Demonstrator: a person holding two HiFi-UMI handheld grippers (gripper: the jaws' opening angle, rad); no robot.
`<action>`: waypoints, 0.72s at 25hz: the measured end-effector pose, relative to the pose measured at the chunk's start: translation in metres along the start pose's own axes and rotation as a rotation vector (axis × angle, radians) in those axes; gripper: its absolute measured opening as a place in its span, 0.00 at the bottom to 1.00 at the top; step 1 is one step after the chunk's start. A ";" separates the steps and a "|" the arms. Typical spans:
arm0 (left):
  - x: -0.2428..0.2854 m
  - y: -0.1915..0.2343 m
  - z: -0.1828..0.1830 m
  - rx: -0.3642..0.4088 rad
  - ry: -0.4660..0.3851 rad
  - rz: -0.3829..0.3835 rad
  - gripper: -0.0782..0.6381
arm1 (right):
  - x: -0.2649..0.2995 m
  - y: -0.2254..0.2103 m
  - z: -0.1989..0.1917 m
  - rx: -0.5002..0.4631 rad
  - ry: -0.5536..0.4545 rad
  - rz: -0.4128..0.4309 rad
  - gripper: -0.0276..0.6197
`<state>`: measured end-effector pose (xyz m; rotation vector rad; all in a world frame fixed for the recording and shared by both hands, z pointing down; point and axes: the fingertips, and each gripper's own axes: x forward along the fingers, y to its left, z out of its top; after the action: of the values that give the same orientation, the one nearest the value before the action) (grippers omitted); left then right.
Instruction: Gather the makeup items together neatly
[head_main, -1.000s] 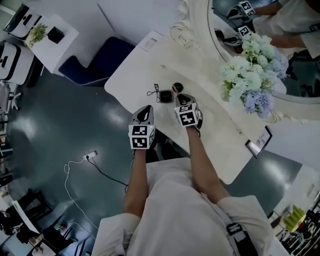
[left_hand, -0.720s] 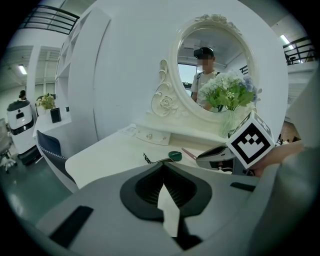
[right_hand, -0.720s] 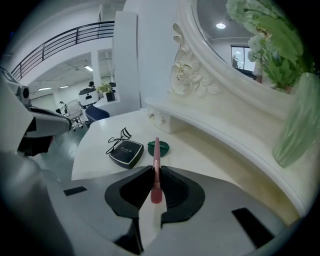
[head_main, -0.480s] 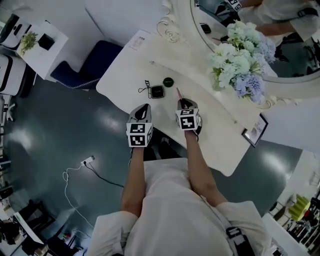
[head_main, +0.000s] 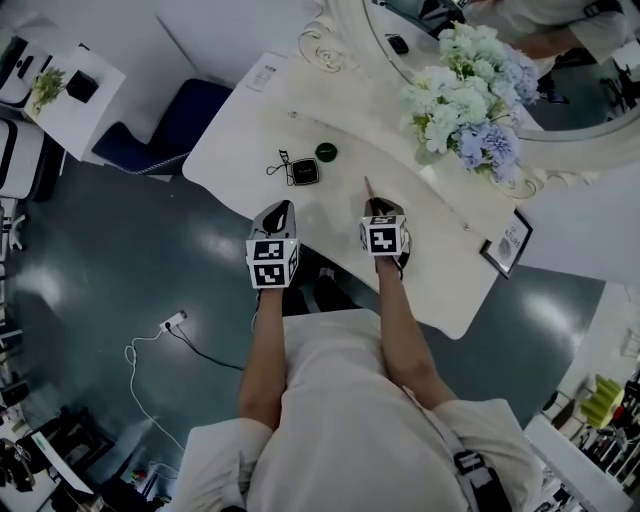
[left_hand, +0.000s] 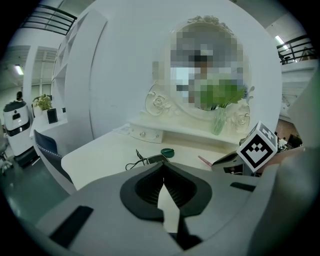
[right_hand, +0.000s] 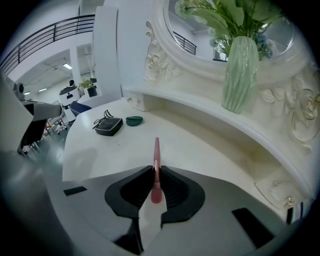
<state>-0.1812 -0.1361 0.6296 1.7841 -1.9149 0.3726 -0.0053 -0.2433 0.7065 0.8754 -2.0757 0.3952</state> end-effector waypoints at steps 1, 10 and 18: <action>-0.001 0.000 -0.001 0.000 -0.001 0.002 0.13 | 0.000 -0.002 -0.001 0.001 0.002 -0.003 0.17; -0.014 0.004 -0.008 -0.016 -0.003 0.021 0.13 | 0.003 -0.009 -0.015 0.002 0.011 -0.015 0.17; -0.019 0.003 -0.010 -0.014 -0.007 0.020 0.13 | 0.004 -0.007 -0.018 0.039 -0.018 -0.004 0.21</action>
<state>-0.1819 -0.1148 0.6282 1.7610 -1.9367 0.3596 0.0084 -0.2404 0.7198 0.9090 -2.0888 0.4290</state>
